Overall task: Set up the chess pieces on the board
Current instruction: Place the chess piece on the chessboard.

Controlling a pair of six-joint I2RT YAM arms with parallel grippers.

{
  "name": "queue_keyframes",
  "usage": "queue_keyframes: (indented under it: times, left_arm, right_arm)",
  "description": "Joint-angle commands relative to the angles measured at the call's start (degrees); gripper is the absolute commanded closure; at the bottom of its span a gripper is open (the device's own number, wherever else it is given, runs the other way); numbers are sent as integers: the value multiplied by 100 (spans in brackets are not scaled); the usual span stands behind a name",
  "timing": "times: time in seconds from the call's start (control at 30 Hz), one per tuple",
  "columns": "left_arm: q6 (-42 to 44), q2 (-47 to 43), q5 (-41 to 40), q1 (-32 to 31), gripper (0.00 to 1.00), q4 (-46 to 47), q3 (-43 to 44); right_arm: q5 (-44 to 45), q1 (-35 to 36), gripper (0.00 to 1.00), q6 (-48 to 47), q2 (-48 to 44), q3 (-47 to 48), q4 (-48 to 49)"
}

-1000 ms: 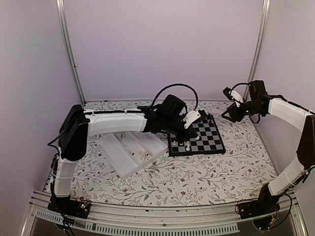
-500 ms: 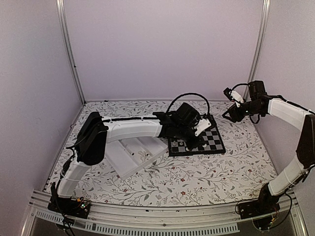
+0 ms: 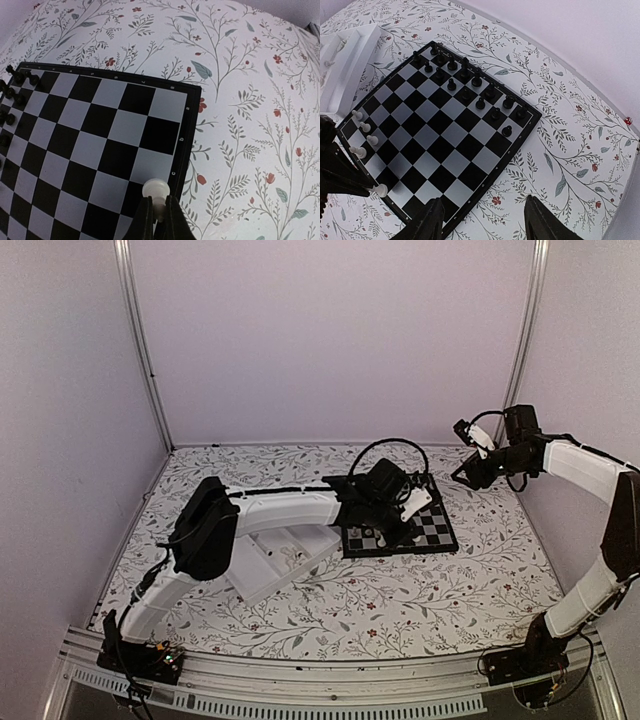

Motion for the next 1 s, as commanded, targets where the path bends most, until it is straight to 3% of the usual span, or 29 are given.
queue_keyframes:
  times: [0.0, 0.47, 0.97]
  left_arm:
    - [-73, 218, -115, -40, 96, 31, 290]
    - [-165, 712, -17, -35, 93, 60, 850]
    - [-212, 728, 63, -38, 75, 12, 843]
  right_arm:
    - [-19, 4, 41, 11, 87, -66, 16]
    - [-79, 12, 41, -24, 166, -40, -41]
    - [-128, 12, 41, -56, 265, -8, -107]
